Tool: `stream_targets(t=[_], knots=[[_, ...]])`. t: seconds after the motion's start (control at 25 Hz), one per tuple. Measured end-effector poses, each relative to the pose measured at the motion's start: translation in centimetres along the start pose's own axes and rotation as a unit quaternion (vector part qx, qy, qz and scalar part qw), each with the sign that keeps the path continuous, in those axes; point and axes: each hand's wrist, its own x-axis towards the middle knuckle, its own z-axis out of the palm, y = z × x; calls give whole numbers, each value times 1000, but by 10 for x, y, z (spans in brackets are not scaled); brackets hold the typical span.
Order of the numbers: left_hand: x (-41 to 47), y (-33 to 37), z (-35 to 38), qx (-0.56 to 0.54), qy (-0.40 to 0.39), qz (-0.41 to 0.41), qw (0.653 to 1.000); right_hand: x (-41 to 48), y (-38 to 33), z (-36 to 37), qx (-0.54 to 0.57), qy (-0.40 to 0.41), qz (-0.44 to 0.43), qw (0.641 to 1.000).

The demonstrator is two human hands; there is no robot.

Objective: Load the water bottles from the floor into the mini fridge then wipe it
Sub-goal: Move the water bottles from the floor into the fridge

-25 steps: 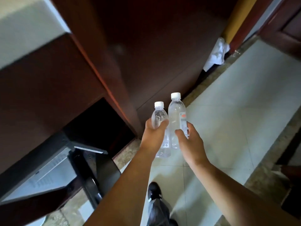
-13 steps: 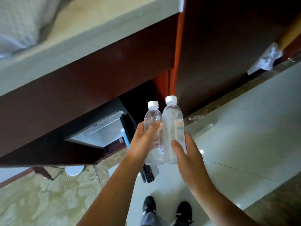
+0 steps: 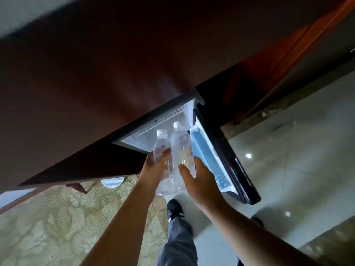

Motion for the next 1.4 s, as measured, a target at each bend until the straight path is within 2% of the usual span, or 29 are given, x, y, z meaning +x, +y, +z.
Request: stream_targets(t=[0.16, 0.32, 0.6, 0.76, 0.84, 1.0, 1.16, 1.4], knots=[[51, -61, -23, 78, 1, -46, 996, 37, 51, 42, -73, -34, 66, 995], [103, -98, -12, 101, -17, -23, 994, 94, 98, 49, -131, -25, 66, 989], [251, -151, 15, 129, 47, 45, 990, 228, 188, 93, -173, -15, 37, 984], [352, -182, 20, 137, 107, 47, 984, 305, 226, 132, -156, 28, 21, 987], [378, -182, 24, 138, 117, 64, 981, 338, 239, 150, -138, 56, 14, 989], [422, -177, 31, 145, 153, 157, 965, 395, 248, 172, -113, 107, -29, 987], [461, -173, 38, 85, 202, 238, 946, 429, 246, 181, -78, 139, -74, 984], [480, -179, 50, 8, 194, 268, 944, 451, 236, 177, -71, 163, -78, 981]])
